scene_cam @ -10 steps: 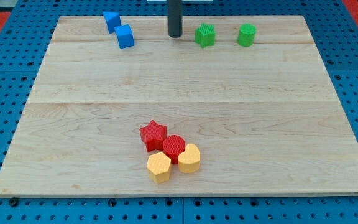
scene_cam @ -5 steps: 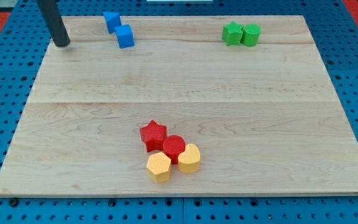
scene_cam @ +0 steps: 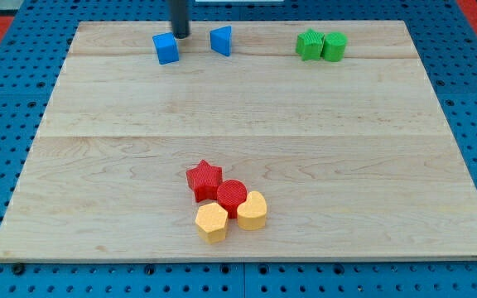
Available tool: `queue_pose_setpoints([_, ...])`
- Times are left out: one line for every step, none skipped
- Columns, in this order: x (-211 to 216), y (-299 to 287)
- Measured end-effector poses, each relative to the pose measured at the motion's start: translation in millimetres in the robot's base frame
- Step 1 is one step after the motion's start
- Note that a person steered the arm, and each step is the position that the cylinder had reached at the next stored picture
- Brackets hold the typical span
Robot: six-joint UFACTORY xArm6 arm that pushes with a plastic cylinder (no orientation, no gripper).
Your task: Move the blue triangle to the top center
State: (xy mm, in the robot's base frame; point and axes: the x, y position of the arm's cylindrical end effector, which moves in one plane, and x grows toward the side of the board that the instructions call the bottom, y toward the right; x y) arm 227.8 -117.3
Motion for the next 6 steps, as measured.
queue_pose_setpoints([18, 69])
queue_pose_setpoints([18, 126])
queue_pose_setpoints([6, 96])
queue_pose_setpoints([2, 105])
queue_pose_setpoints([-2, 109])
queue_pose_setpoints([-32, 100])
